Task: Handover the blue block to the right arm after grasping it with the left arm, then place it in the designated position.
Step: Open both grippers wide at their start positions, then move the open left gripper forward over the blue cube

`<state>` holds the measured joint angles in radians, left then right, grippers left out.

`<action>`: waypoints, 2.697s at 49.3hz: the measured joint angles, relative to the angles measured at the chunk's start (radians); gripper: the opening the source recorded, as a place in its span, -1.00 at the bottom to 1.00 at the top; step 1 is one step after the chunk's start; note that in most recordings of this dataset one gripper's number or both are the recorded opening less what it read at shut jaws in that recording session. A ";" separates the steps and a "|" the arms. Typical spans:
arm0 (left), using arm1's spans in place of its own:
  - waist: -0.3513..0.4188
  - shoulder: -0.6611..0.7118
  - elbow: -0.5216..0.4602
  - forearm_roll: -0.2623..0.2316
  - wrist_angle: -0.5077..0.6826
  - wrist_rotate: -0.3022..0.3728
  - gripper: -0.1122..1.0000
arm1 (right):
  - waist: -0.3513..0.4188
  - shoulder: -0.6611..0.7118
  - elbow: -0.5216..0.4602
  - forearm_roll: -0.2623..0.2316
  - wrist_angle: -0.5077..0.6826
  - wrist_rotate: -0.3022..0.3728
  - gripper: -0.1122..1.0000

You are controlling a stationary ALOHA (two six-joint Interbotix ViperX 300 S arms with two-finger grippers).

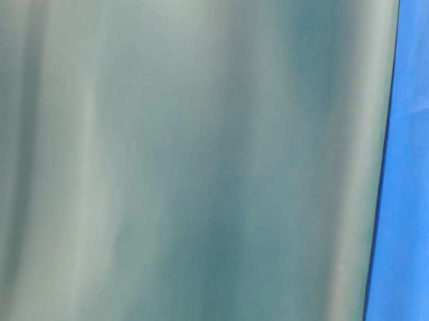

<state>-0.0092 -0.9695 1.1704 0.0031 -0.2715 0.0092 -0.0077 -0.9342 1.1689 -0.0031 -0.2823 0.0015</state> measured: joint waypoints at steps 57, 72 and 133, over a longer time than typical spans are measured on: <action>0.040 0.014 -0.002 0.000 0.035 -0.003 0.85 | 0.000 0.005 0.002 0.000 0.006 0.002 0.93; 0.061 0.147 -0.026 0.000 -0.066 -0.002 0.85 | 0.000 0.005 0.002 0.002 0.006 0.003 0.93; 0.110 0.980 -0.736 0.000 -0.038 0.006 0.84 | 0.000 0.005 -0.002 0.002 0.015 0.003 0.93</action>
<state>0.1012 0.0107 0.4341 0.0031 -0.3099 0.0153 -0.0077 -0.9296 1.1674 -0.0015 -0.2669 0.0046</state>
